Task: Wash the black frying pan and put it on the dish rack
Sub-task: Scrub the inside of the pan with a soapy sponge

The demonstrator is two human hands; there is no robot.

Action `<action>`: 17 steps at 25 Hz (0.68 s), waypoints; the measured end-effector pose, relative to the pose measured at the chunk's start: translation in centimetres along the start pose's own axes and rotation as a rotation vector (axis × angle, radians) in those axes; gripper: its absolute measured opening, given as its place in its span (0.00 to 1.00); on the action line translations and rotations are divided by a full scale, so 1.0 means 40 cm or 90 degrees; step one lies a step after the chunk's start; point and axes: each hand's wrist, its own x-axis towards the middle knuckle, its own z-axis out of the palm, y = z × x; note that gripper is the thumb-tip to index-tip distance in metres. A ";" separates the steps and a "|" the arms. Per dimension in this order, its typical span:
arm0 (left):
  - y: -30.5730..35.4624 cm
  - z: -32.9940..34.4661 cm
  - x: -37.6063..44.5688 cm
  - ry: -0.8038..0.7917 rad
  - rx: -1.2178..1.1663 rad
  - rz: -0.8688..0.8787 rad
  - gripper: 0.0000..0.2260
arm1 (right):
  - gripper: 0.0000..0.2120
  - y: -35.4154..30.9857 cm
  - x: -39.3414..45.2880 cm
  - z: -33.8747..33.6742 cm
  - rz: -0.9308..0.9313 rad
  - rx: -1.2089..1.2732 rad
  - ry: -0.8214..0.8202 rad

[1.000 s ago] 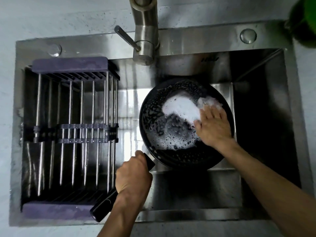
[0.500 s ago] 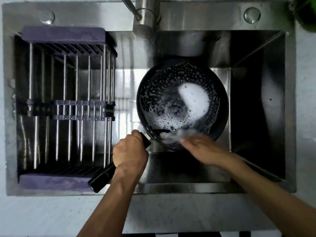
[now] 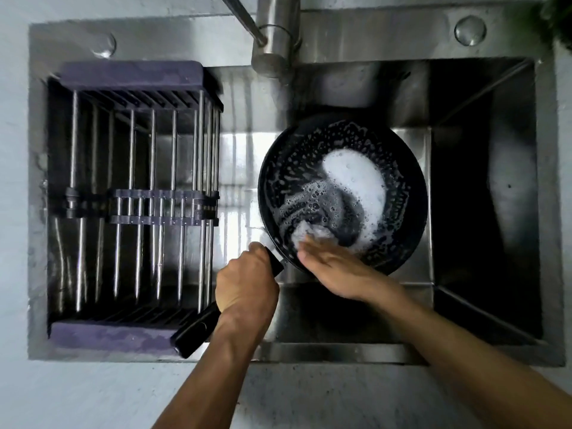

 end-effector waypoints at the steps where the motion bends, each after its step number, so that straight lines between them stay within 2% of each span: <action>1: -0.001 -0.001 0.004 -0.001 0.001 -0.001 0.11 | 0.26 -0.049 0.049 -0.006 -0.078 0.177 0.009; 2: -0.002 0.000 0.003 -0.002 0.000 -0.001 0.10 | 0.26 -0.083 0.100 -0.031 -0.113 0.276 0.040; 3: -0.001 0.004 0.003 -0.001 -0.006 0.001 0.10 | 0.25 -0.086 0.136 -0.058 -0.113 0.271 0.073; 5: 0.001 -0.001 0.006 -0.007 -0.005 0.005 0.10 | 0.26 -0.048 0.128 -0.062 -0.067 0.023 0.135; 6: -0.003 -0.003 0.006 -0.009 -0.004 0.002 0.10 | 0.26 -0.026 0.103 -0.046 -0.055 -0.107 0.123; 9: -0.001 -0.003 0.001 -0.004 -0.003 0.006 0.11 | 0.27 0.001 0.084 -0.084 -0.067 -0.200 0.091; 12: 0.000 -0.006 0.001 -0.007 -0.007 0.005 0.11 | 0.31 0.064 0.140 -0.216 0.147 -0.333 0.213; 13: 0.000 -0.008 0.000 -0.010 -0.009 0.002 0.11 | 0.33 0.081 0.114 -0.197 0.199 -0.375 0.208; 15: -0.001 -0.010 -0.002 -0.010 -0.016 0.007 0.11 | 0.33 0.065 0.051 -0.088 0.175 -0.362 0.129; 17: -0.001 -0.007 -0.004 -0.012 -0.011 0.015 0.11 | 0.31 0.024 0.078 -0.066 0.063 -0.270 0.091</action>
